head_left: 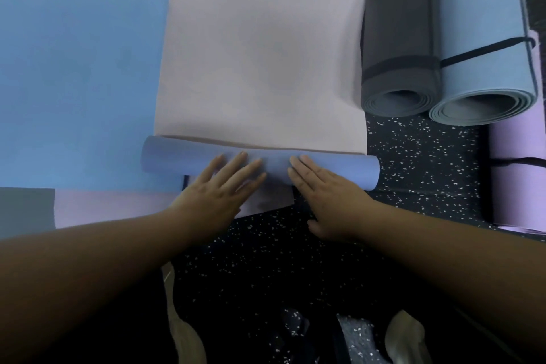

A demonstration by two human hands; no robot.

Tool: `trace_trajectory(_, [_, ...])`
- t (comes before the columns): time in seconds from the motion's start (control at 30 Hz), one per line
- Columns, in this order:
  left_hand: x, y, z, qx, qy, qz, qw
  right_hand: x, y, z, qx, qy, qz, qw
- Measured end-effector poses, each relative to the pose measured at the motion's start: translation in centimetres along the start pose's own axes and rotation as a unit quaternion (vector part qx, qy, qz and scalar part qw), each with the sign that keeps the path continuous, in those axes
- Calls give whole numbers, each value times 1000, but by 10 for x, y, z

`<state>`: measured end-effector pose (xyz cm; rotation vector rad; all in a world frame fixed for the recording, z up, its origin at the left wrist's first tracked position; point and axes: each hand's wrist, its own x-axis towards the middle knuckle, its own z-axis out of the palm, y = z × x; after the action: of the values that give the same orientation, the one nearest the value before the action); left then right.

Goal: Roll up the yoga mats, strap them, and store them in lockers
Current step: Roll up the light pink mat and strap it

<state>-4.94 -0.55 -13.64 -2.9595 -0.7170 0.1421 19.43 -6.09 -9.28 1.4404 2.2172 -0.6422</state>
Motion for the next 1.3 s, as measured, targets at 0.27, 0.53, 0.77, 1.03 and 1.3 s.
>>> trace_trajectory(0.27, [5, -25, 2, 74, -15, 24, 997, 3, 5, -7, 2, 10, 13, 1000])
trace_trajectory(0.53, [17, -34, -10, 96, -79, 0, 992, 10, 8, -12, -23, 22, 36, 999])
trace_trajectory(0.77, [32, -33, -33, 69, -237, -12, 969, 14, 12, -21, -11, 12, 57, 998])
trace_trajectory(1.03, [45, -39, -43, 75, -251, -35, 964, 21, 18, -29, 25, 12, 86, 996])
trace_trajectory(1.3, [54, -50, -47, 107, -232, -53, 965, 10, -6, -21, 72, 72, 150, 983])
